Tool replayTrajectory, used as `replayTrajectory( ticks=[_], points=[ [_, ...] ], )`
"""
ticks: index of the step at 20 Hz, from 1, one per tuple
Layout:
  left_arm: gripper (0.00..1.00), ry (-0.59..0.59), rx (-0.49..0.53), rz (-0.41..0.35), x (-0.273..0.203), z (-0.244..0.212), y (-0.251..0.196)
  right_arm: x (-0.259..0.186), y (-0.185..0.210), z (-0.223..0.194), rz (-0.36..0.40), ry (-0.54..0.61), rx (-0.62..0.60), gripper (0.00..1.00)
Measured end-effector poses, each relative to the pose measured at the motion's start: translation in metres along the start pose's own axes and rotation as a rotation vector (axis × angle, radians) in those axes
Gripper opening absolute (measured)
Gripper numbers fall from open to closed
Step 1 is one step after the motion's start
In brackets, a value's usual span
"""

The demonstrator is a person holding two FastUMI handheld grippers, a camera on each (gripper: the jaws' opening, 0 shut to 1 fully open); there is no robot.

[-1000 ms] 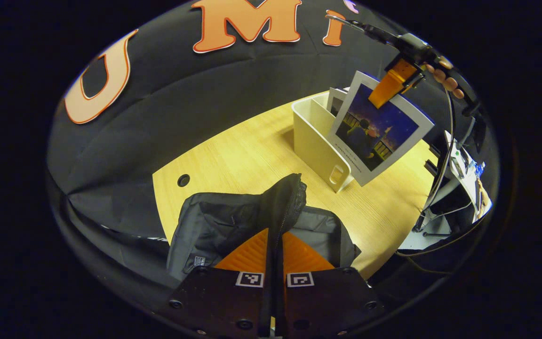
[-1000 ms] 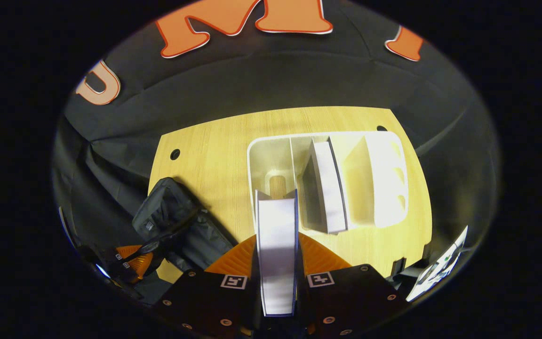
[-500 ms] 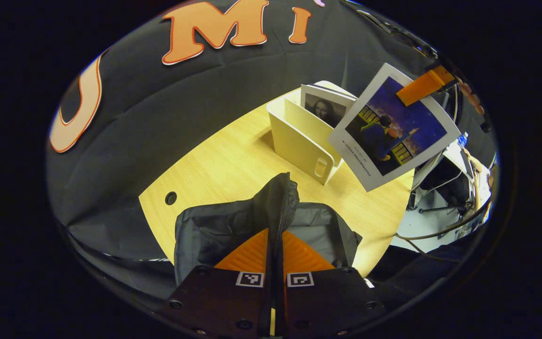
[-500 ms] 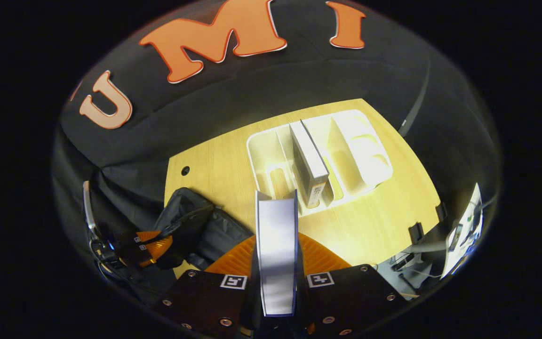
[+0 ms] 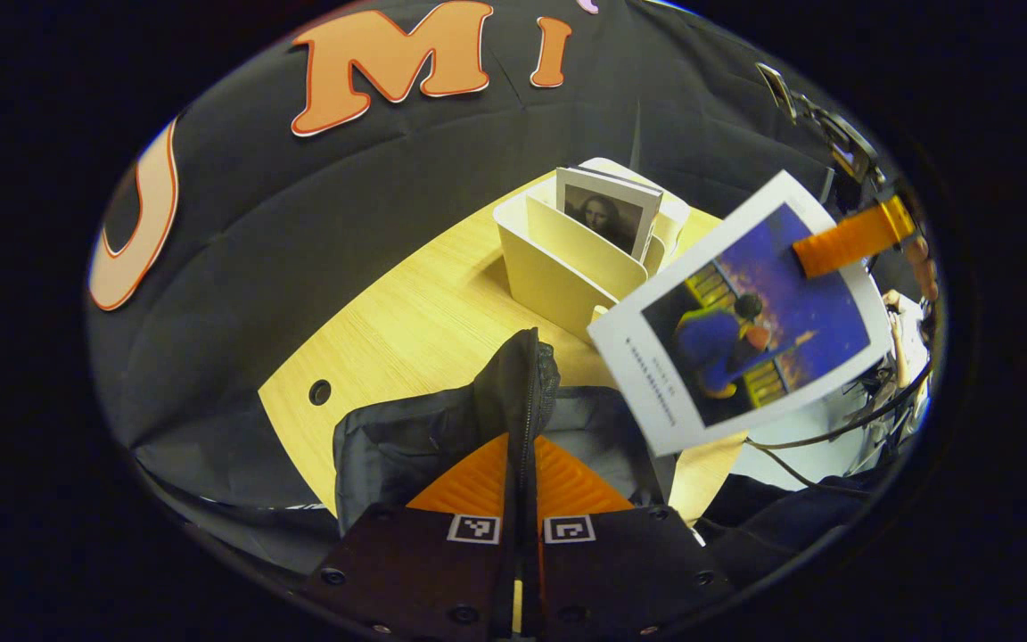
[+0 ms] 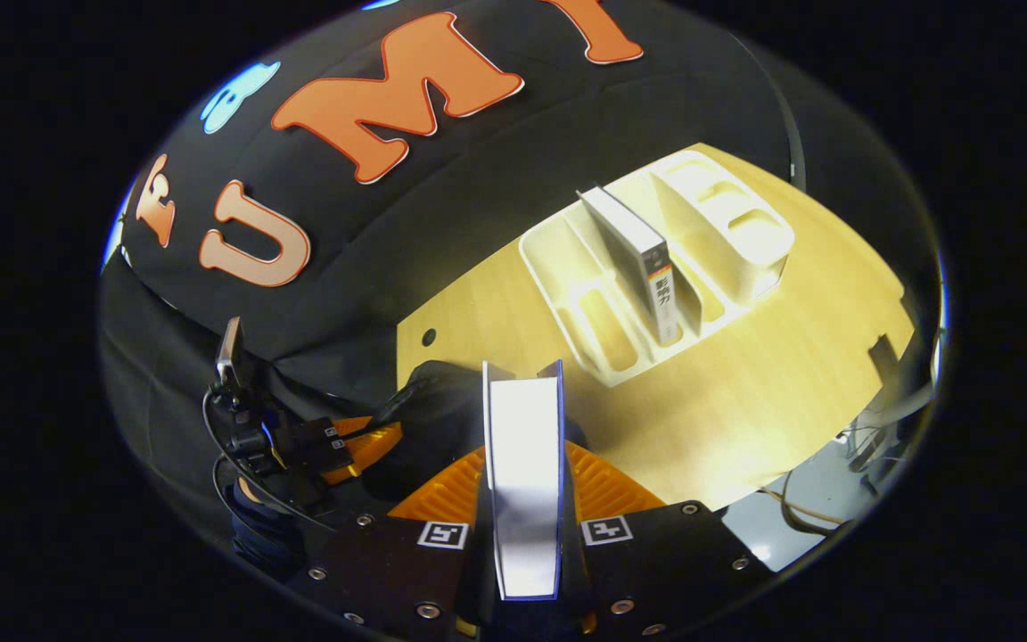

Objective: Open the schoolbag, grab two books from the bookshelf and put them into the schoolbag.

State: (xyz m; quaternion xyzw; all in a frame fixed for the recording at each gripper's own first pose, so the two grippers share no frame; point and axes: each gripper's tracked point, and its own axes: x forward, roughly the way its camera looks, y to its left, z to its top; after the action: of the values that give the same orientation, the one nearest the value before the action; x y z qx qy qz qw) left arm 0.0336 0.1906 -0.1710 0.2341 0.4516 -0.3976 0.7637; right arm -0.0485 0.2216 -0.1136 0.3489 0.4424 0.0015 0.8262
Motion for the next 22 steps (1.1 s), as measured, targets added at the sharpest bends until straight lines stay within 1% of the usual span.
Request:
replayTrajectory(
  ticks=[3, 8, 11, 14, 17, 18, 20, 22],
  points=[
    [0.04, -0.005, -0.010, 0.001, 0.003, 0.001, -0.002, 0.026, -0.005, -0.018, 0.101, -0.018, 0.049, 0.31],
    [0.04, -0.018, -0.009, -0.006, 0.004, 0.002, -0.006, 0.083, -0.011, -0.051, 0.225, 0.033, 0.206, 0.30],
    [0.04, -0.024, -0.019, -0.009, 0.006, 0.005, -0.009, 0.107, -0.006, -0.054, 0.283, 0.036, 0.251, 0.30],
    [0.04, -0.033, -0.030, -0.024, 0.009, 0.010, -0.016, 0.137, 0.001, -0.058, 0.310, 0.040, 0.268, 0.30],
    [0.04, -0.041, -0.037, -0.040, 0.014, 0.013, -0.021, 0.167, 0.010, -0.074, 0.305, 0.086, 0.265, 0.30],
    [0.04, -0.044, -0.039, -0.051, 0.015, 0.015, -0.025, 0.177, 0.014, -0.076, 0.304, 0.084, 0.263, 0.30],
    [0.04, -0.050, -0.044, -0.071, 0.017, 0.018, -0.030, 0.194, 0.024, -0.071, 0.325, 0.067, 0.301, 0.30],
    [0.04, -0.056, -0.043, -0.074, 0.015, 0.016, -0.033, 0.208, 0.030, -0.072, 0.331, 0.068, 0.330, 0.30]
  ],
)
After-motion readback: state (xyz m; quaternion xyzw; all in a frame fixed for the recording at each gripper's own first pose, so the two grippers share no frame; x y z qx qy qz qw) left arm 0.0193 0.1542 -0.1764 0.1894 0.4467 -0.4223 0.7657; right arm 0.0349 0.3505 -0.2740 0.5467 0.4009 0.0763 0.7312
